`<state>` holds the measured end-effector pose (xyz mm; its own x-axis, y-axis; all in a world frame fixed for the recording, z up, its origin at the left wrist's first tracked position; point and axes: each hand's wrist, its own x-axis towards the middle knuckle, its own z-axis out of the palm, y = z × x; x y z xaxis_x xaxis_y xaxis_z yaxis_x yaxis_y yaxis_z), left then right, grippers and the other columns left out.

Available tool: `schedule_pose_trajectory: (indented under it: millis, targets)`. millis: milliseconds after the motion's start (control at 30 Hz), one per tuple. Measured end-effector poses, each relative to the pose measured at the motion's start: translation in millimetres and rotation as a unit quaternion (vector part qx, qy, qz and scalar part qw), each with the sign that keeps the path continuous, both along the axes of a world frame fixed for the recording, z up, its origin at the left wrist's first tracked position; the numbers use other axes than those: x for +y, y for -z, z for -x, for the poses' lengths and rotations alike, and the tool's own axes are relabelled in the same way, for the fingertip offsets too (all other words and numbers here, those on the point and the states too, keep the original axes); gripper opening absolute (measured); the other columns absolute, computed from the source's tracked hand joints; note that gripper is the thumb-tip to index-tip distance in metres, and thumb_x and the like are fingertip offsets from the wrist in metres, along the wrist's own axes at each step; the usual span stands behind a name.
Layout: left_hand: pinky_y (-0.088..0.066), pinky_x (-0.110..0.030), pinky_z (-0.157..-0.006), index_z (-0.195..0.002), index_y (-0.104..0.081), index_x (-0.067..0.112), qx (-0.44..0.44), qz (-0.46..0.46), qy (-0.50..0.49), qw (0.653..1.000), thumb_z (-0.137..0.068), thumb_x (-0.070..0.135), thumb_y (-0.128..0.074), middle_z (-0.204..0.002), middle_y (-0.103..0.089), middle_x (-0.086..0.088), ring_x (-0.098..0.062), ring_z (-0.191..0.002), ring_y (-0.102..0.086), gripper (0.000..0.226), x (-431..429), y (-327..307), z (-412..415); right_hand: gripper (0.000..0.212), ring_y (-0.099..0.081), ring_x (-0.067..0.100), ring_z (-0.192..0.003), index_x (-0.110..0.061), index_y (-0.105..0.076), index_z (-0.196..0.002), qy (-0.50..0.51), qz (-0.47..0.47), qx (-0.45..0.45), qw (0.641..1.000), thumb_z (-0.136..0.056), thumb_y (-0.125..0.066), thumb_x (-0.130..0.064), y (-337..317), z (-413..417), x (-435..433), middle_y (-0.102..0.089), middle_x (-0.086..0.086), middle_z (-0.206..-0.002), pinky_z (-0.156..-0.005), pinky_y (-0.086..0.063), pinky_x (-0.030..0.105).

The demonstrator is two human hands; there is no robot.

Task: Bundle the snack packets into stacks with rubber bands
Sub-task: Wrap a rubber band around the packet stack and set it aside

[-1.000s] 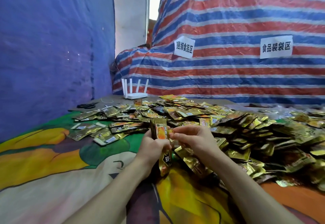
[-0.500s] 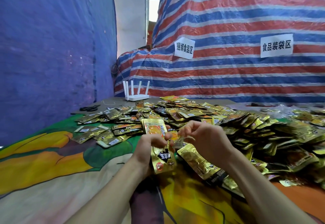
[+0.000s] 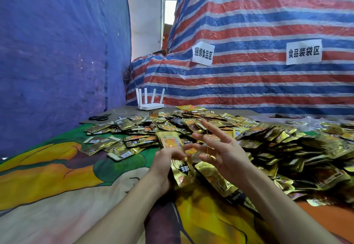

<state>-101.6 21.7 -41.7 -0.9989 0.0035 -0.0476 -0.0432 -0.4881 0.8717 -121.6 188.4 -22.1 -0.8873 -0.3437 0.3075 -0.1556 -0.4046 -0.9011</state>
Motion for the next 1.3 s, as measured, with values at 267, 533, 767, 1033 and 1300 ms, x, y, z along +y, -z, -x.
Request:
schedule_pose_trajectory:
  millis: [267, 533, 767, 1033, 1300]
  targets:
    - [-0.053, -0.043, -0.063, -0.070, -0.074, 0.002, 0.030, -0.109, -0.250, 0.962, -0.084, 0.006, -0.066, -0.085, -0.074, -0.019, -0.032, -0.068, -0.066, 0.017, -6, -7, 12, 0.055, -0.073, 0.022, -0.100, -0.034, -0.065, -0.129, 0.073, -0.098, -0.010, 0.992, -0.080, -0.083, -0.015, 14, -13, -32, -0.066, 0.011, -0.123, -0.072, -0.063, 0.043]
    - [-0.053, -0.056, -0.086, -0.110, -0.070, 0.003, 0.085, -0.146, -0.178, 0.969, -0.094, 0.019, -0.054, -0.104, -0.071, -0.022, -0.045, -0.097, -0.067, 0.027, -2, -12, 3, 0.056, -0.072, 0.004, -0.093, -0.037, -0.063, -0.127, 0.063, -0.107, 0.060, 0.990, -0.080, -0.083, -0.013, 21, -24, -55, -0.062, -0.004, -0.119, -0.070, -0.062, 0.031]
    - [-0.057, -0.042, -0.082, -0.111, -0.071, 0.010, 0.121, -0.149, -0.105, 0.976, -0.101, 0.021, -0.047, -0.116, -0.073, -0.007, -0.026, -0.094, -0.073, 0.029, 1, -12, 5, 0.074, -0.072, 0.030, -0.104, -0.025, -0.061, -0.127, 0.036, -0.057, 0.067, 0.995, -0.061, -0.087, -0.006, 29, -18, -61, -0.073, 0.008, -0.113, -0.087, -0.059, 0.050]
    - [-0.045, -0.043, -0.109, -0.125, -0.071, 0.020, 0.172, -0.065, 0.006, 0.983, -0.082, 0.030, -0.057, -0.133, -0.065, -0.007, -0.026, -0.121, -0.063, 0.046, 0, -5, 3, 0.060, -0.074, 0.017, -0.098, -0.028, -0.068, -0.113, 0.116, -0.082, 0.141, 0.980, -0.060, -0.092, -0.014, 28, -21, -52, -0.077, -0.003, -0.105, -0.082, -0.060, 0.031]
    - [-0.058, -0.039, -0.081, -0.114, -0.076, 0.014, 0.139, -0.078, 0.049, 0.986, -0.078, 0.031, -0.055, -0.112, -0.072, -0.018, -0.031, -0.095, -0.071, 0.044, -2, -4, 5, 0.041, -0.076, 0.029, -0.082, -0.016, -0.069, -0.104, 0.111, -0.098, 0.025, 0.989, -0.067, -0.083, -0.024, 17, -20, -48, -0.077, 0.011, -0.091, -0.068, -0.060, 0.041]
